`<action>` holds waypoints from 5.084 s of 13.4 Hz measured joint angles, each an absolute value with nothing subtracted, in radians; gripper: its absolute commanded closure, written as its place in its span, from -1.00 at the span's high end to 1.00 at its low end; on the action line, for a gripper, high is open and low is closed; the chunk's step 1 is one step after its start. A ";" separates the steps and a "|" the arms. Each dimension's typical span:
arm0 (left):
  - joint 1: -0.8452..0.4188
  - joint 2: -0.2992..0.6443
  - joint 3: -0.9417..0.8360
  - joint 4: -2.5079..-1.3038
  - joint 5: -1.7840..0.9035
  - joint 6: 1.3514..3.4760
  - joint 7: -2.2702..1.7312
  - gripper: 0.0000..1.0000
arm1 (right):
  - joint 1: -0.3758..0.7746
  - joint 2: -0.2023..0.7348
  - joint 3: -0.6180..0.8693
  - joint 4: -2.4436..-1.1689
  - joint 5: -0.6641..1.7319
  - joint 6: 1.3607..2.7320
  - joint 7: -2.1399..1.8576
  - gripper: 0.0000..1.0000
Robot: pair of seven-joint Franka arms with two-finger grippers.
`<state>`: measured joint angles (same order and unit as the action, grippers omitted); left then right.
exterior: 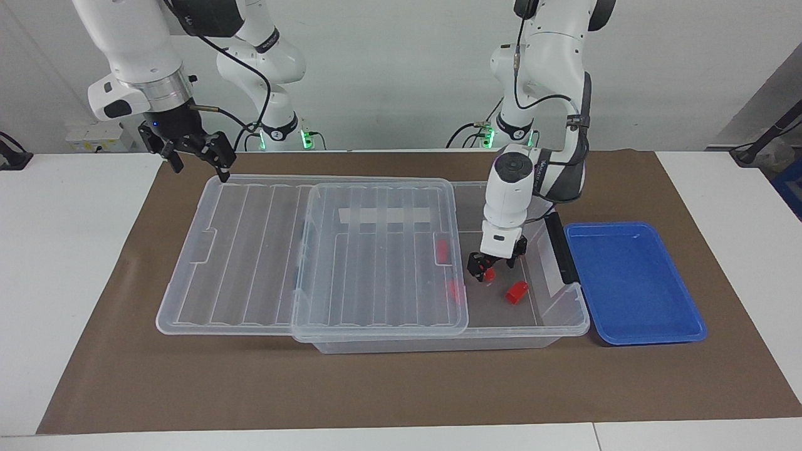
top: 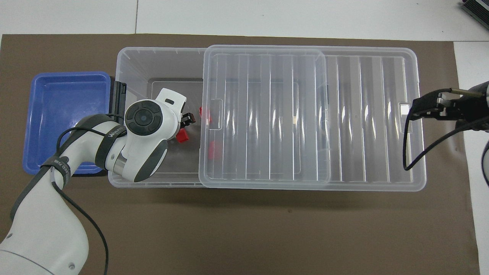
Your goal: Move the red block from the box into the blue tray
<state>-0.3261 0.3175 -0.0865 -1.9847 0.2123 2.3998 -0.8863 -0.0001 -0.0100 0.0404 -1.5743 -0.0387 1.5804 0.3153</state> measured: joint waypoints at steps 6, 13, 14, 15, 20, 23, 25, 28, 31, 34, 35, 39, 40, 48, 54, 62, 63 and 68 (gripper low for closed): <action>-0.358 0.317 -0.088 -1.990 0.213 2.400 -0.971 -1.00 | -0.010 -0.010 0.040 -1.584 -0.038 1.564 0.310 1.00; -0.318 0.297 -0.070 -1.789 0.242 2.058 -0.889 -1.00 | -0.007 -0.015 0.043 -1.607 -0.038 1.569 0.290 1.00; -0.295 0.288 -0.070 -1.715 0.208 1.958 -0.825 -1.00 | -0.007 -0.016 0.043 -1.610 -0.038 1.570 0.290 1.00; -0.269 0.279 -0.068 -1.639 0.175 1.858 -0.759 -1.00 | -0.007 -0.017 0.043 -1.613 -0.037 1.571 0.290 1.00; -0.105 0.264 -0.063 -1.446 0.117 1.579 -0.377 -1.00 | -0.008 -0.021 0.042 -1.630 -0.037 1.588 0.290 0.24; 0.034 0.266 -0.057 -1.494 0.117 1.732 -0.056 -1.00 | -0.016 -0.023 0.041 -1.640 -0.037 1.597 0.290 -1.00; 0.139 0.263 -0.056 -1.618 0.114 1.957 0.135 -1.00 | -0.037 -0.026 0.041 -1.663 -0.037 1.634 0.290 -1.00; 0.166 0.271 -0.059 -1.752 0.111 2.136 0.241 -1.00 | -0.091 -0.041 0.040 -1.739 -0.037 1.726 0.277 -1.00; 0.163 0.277 -0.070 -1.840 0.111 2.229 0.243 -1.00 | -0.166 -0.050 0.038 -1.830 -0.037 1.840 0.188 -1.00; 0.170 0.278 -0.063 -1.960 0.111 2.328 0.251 -1.00 | -0.205 -0.050 0.037 -1.899 -0.037 1.953 0.166 -1.00; 0.180 0.278 -0.063 -1.977 0.111 2.336 0.258 -1.00 | -0.213 -0.050 0.037 -1.919 -0.037 1.990 0.154 -1.00; 0.221 0.281 -0.063 -2.002 0.110 2.368 0.295 -1.00 | -0.213 -0.049 0.041 -1.967 -0.037 2.017 0.145 -1.00; 0.221 0.282 -0.063 -2.006 0.109 2.383 0.296 -1.00 | -0.211 -0.046 0.044 -1.973 -0.036 2.017 0.145 -1.00; 0.221 0.298 -0.068 -2.052 0.104 2.509 0.296 1.00 | -0.187 -0.010 0.046 -1.987 -0.035 2.037 0.123 -1.00; 0.221 0.283 -0.070 -1.938 0.047 2.299 0.296 1.00 | -0.095 -0.007 0.049 -1.988 -0.035 2.050 0.119 -1.00; 0.159 0.146 -0.084 -1.575 -0.036 1.755 0.166 1.00 | 0.081 -0.007 0.053 -1.989 -0.034 2.025 0.119 -1.00; 0.152 0.124 -0.084 -1.571 -0.036 1.732 0.156 1.00 | 0.104 -0.007 0.053 -1.989 -0.034 2.025 0.119 -1.00; 0.141 -0.001 -0.085 -1.606 -0.036 1.648 0.149 1.00 | 0.166 -0.009 0.055 -1.988 -0.034 2.026 0.119 -1.00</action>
